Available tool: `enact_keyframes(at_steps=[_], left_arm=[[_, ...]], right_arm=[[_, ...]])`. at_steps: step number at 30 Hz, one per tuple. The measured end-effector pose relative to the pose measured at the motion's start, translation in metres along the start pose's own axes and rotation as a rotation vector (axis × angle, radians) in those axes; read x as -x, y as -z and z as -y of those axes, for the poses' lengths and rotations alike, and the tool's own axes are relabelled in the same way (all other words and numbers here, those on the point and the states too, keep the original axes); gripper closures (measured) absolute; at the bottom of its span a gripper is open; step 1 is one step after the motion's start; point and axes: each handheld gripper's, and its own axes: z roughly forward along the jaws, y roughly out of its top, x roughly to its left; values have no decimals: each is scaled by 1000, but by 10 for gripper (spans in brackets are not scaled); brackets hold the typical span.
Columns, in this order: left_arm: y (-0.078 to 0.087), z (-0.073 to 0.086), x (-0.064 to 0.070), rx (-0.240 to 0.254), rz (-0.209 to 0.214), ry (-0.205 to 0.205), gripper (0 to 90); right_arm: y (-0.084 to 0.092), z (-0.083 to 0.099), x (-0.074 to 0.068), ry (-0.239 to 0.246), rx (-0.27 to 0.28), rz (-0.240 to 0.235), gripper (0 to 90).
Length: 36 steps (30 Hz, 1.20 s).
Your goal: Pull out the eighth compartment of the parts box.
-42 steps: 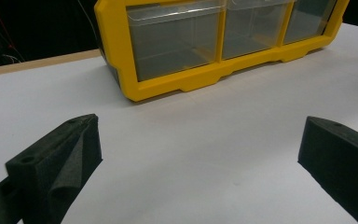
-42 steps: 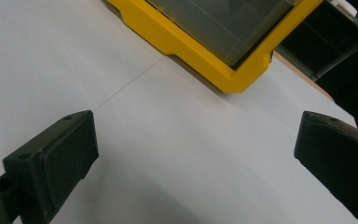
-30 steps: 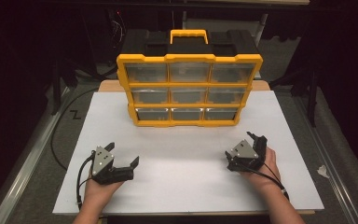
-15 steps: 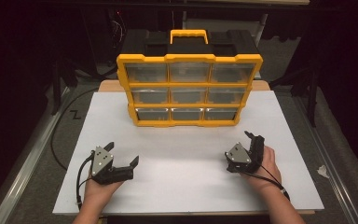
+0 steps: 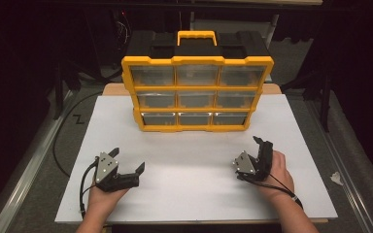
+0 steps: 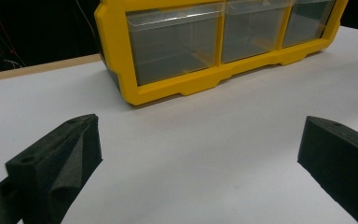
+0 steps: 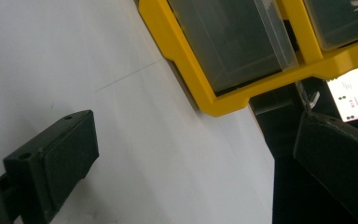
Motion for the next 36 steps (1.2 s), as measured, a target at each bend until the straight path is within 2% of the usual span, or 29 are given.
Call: enact_keyframes(at_steps=[6, 10, 23, 27, 36], left_arm=[[0, 0, 0, 0, 1, -1, 5], [0, 0, 0, 0, 2, 0, 5], [0, 0, 1, -4, 6, -8, 5], [0, 0, 1, -2, 6, -10, 5], [0, 0, 1, -5, 14, -6, 6]], right_arm=[[2, -4, -4, 68, -7, 25, 10], [4, -6, -6, 135, -4, 36, 11], [9, -11, -12, 260, -9, 92, 13], [10, -12, -15, 314, -12, 108, 13], [12, -15, -20, 377, -3, 119, 14]])
